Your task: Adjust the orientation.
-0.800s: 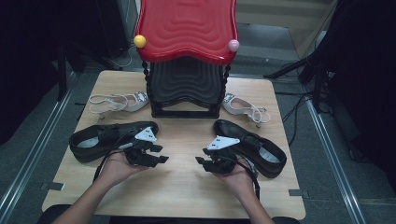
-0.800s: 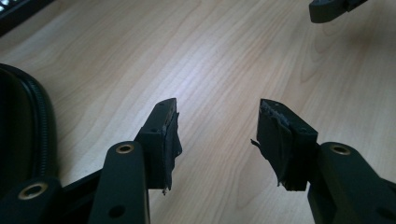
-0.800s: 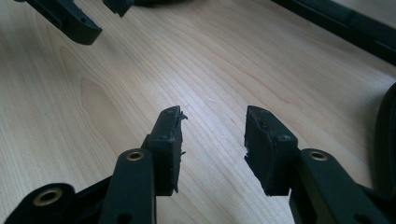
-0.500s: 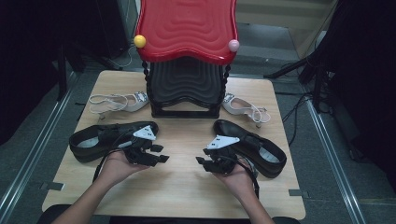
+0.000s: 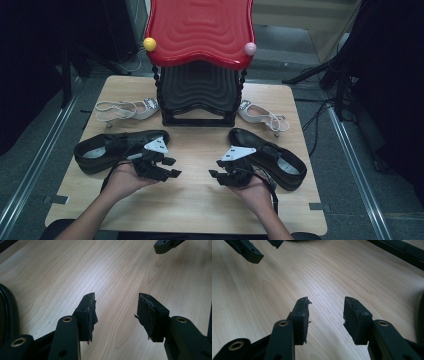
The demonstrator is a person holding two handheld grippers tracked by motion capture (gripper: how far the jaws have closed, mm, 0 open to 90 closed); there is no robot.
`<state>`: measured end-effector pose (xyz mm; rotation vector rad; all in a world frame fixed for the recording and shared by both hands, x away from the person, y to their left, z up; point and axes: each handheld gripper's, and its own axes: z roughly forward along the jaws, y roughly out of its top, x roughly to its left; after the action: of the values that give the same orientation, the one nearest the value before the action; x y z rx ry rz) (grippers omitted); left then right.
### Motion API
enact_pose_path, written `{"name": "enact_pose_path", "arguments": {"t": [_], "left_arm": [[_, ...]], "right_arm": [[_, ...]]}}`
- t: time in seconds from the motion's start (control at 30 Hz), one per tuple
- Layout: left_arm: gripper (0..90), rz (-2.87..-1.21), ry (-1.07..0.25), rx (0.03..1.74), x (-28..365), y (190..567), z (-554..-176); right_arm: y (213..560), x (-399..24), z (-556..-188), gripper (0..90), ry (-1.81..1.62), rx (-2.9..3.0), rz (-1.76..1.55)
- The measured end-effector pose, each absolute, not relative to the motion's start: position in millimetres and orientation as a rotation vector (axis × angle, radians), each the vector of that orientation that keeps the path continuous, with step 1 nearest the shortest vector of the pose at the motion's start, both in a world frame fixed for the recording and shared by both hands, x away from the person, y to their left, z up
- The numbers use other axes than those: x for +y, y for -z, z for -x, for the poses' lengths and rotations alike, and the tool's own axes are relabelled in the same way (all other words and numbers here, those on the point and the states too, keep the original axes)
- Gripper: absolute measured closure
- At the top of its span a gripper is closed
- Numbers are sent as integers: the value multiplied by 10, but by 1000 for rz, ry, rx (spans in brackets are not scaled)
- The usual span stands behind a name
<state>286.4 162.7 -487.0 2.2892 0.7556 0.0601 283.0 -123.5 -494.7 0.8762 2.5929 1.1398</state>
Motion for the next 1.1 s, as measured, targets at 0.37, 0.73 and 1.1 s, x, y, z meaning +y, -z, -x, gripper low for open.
{"name": "enact_pose_path", "arguments": {"t": [0.37,0.73,1.1], "left_arm": [[479,-2309,-66,750,1695,4838,-2880],[502,-2304,-62,776,1828,4758,-2922],[504,-2282,-85,828,2099,4564,-2910]], "right_arm": [[4947,-1227,-2829,584,-1144,2599,-877],[4930,-1230,-2833,570,-1182,2601,-906],[4923,-1185,-2829,565,-1197,2620,-875]]}}
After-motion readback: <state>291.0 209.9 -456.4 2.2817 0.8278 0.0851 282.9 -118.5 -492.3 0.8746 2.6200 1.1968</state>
